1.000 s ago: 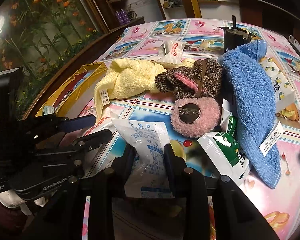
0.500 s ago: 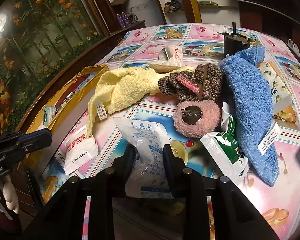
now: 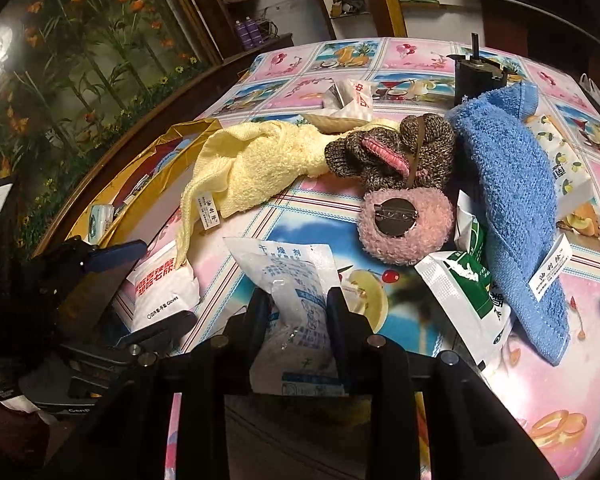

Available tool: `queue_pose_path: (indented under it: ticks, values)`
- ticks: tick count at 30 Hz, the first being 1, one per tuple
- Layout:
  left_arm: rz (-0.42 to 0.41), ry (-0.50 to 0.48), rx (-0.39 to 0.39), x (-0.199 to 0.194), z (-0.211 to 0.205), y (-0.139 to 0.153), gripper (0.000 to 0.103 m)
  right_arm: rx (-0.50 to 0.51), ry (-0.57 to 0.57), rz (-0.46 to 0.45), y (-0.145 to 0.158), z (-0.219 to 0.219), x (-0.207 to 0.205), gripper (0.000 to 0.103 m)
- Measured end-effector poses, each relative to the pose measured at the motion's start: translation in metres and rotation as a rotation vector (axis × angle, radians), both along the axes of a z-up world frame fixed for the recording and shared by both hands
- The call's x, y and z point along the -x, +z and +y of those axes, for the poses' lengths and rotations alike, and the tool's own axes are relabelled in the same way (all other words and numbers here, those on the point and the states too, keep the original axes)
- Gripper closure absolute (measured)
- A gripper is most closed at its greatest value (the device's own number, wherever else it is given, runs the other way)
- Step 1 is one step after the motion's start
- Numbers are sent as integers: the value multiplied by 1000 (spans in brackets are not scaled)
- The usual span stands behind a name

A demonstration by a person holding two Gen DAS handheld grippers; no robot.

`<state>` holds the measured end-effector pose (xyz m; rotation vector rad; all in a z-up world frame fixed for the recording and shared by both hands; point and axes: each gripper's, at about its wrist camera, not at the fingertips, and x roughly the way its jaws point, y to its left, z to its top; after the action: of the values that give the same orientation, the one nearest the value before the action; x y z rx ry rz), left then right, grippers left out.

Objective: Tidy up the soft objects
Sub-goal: 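Carry both white packets into the white box and open both tools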

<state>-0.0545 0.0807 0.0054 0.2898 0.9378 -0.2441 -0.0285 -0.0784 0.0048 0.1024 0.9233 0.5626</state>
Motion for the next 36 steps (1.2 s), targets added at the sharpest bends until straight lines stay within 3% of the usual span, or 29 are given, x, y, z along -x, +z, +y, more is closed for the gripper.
queue_pose_path:
  ticks: [1,2,4,5,7,15,22,26,29,32,35,36]
  values:
    - [-2,-3,-14,2,1,0,54,-10,1,6,0,-1,0,74]
    - [-4,-12,-18,6,2,2,57,-24,3,14,-1,-3,-1,74]
    - [12,-22,16,14,7,5,65,-45,7,25,-1,-5,-1,74]
    - [12,-20,36,18,10,7,79,-50,8,27,-1,-5,-1,74]
    - [8,-16,95,26,17,17,85,-59,9,24,0,-5,1,74]
    - [-10,18,356,48,55,56,87,-135,42,42,7,-2,17,76]
    - [-78,110,573,65,120,83,88,-145,123,25,32,32,25,76]
    - [-132,192,607,73,160,92,88,-160,192,28,48,66,20,76]
    - [-154,261,585,74,183,90,88,-157,239,20,59,94,16,76]
    - [-145,332,573,71,201,80,87,-156,287,21,67,124,13,76]
    - [-125,414,506,63,211,67,86,-127,333,19,69,156,13,76]
    - [-111,428,510,63,214,63,82,-114,345,22,68,166,12,76]
